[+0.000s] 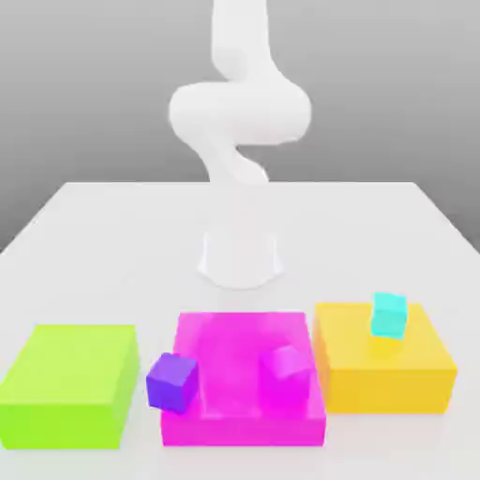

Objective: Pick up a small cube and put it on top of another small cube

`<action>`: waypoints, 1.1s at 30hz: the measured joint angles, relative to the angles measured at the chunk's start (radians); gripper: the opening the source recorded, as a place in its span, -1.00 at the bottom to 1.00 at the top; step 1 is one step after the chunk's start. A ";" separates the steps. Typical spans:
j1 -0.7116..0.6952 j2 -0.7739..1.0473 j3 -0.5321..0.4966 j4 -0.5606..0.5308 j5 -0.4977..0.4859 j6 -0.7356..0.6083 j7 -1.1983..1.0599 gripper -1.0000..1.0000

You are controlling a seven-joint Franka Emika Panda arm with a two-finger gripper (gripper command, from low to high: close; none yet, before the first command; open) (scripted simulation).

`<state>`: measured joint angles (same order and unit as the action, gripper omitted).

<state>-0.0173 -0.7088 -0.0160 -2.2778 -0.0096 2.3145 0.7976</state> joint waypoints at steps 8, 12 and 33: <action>-0.049 0.295 -0.067 0.072 -0.015 0.047 -0.020 0.00; -0.071 0.439 -0.108 0.107 -0.007 0.070 -0.041 0.00; -0.315 1.212 -0.191 0.294 0.180 0.184 -0.245 0.00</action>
<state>-0.3319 0.5035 -0.2074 -1.9834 0.1703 2.4988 0.5523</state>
